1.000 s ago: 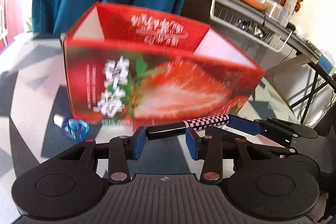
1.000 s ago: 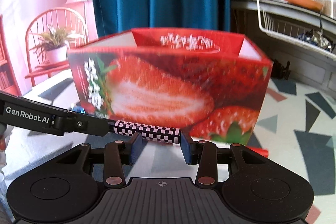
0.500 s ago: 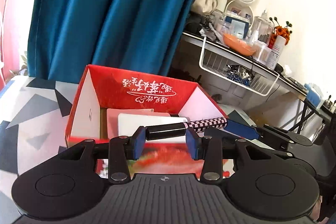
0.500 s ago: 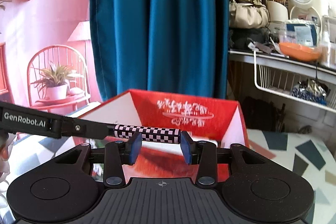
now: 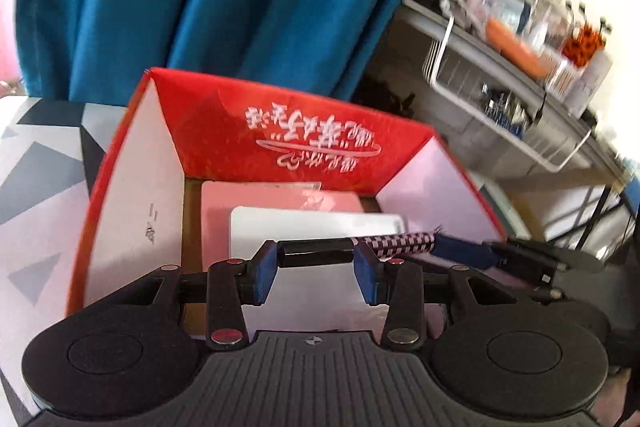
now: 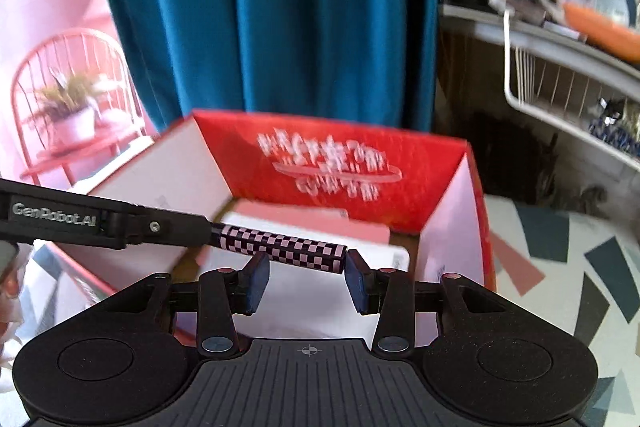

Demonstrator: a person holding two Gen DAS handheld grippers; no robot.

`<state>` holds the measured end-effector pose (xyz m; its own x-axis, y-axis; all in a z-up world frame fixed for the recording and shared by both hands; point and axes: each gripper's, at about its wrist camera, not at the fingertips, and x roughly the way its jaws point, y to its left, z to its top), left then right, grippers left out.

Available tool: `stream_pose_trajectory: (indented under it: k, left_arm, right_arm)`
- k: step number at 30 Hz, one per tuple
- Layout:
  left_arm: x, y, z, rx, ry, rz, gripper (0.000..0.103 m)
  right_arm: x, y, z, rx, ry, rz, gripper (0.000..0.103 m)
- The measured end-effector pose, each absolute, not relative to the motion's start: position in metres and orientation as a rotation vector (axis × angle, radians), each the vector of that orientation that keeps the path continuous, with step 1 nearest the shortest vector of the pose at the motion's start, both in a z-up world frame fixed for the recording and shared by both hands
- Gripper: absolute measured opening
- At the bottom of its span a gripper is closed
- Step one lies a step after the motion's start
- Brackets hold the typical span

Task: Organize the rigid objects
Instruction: 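Lower the checkered pen into the red box and open the left tool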

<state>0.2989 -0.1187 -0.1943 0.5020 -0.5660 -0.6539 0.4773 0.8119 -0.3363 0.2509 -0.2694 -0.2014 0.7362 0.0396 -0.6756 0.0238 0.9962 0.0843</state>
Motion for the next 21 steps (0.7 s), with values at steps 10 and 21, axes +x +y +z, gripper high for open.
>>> stream_pose_trajectory:
  k: [10, 21]
  left_arm:
    - [0.312, -0.126, -0.207, -0.05, 0.859, -0.623, 0.044]
    - [0.287, -0.104, -0.176, -0.052, 0.72, -0.576, 0.091]
  right_arm:
    - [0.267, -0.279, -0.218, 0.164, 0.852, -0.002, 0.041]
    - [0.244, -0.275, -0.195, 0.15, 0.735, -0.029, 0.092]
